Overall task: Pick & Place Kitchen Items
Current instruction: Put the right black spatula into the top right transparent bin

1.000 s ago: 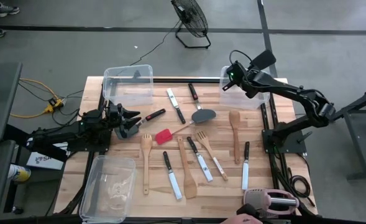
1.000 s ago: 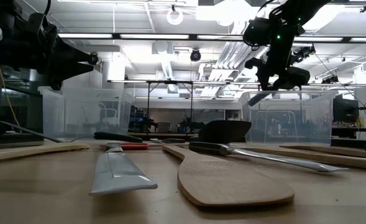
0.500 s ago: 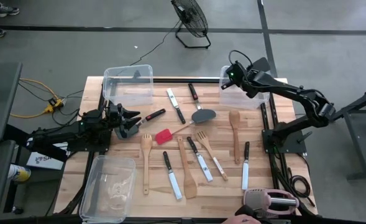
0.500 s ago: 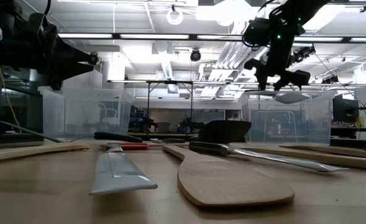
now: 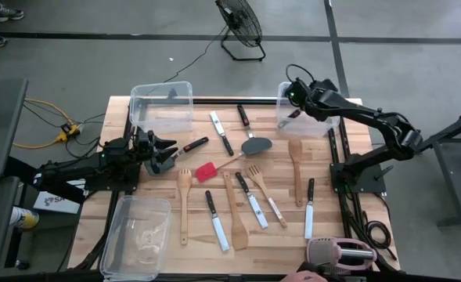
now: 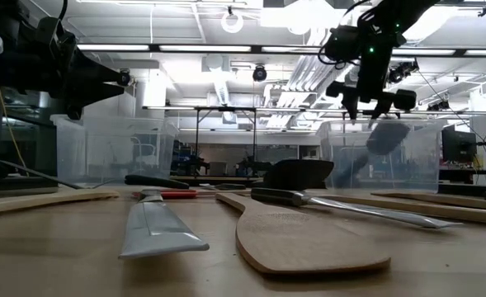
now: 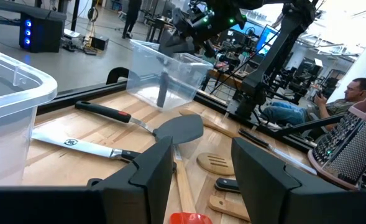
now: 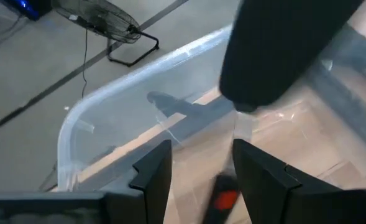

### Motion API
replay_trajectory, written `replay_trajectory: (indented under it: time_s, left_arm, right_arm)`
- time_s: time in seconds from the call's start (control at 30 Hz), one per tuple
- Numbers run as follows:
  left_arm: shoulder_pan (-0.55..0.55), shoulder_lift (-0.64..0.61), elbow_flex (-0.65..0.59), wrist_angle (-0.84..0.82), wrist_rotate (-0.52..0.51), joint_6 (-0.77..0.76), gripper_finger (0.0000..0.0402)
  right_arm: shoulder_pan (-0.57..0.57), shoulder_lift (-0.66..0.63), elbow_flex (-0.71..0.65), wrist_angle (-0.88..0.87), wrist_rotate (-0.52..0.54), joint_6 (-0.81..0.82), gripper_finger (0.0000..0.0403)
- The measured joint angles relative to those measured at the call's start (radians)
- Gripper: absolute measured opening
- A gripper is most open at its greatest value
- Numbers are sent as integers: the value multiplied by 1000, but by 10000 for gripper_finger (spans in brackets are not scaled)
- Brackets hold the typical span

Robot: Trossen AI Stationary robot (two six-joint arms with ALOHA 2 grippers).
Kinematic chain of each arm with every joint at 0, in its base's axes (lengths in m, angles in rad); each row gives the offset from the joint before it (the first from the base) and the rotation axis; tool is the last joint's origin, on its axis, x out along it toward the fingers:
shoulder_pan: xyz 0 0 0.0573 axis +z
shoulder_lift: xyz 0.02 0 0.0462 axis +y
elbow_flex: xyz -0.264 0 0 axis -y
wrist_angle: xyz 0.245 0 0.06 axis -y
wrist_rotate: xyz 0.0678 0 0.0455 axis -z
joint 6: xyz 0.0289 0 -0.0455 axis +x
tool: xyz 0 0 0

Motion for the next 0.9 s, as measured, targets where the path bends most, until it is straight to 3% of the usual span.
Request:
replay_trajectory:
  time_s: [0.47, 0.8, 0.9]
  left_arm:
    - [0, 0, 0, 0, 0, 0, 163]
    - [0, 0, 0, 0, 0, 0, 163]
    - [0, 0, 0, 0, 0, 0, 163]
  right_arm:
    - [25, -36, -1, 133, -20, -262, 162]
    - [126, -104, 0, 236, -107, -663, 162]
    - [171, -106, 0, 244, -143, -863, 162]
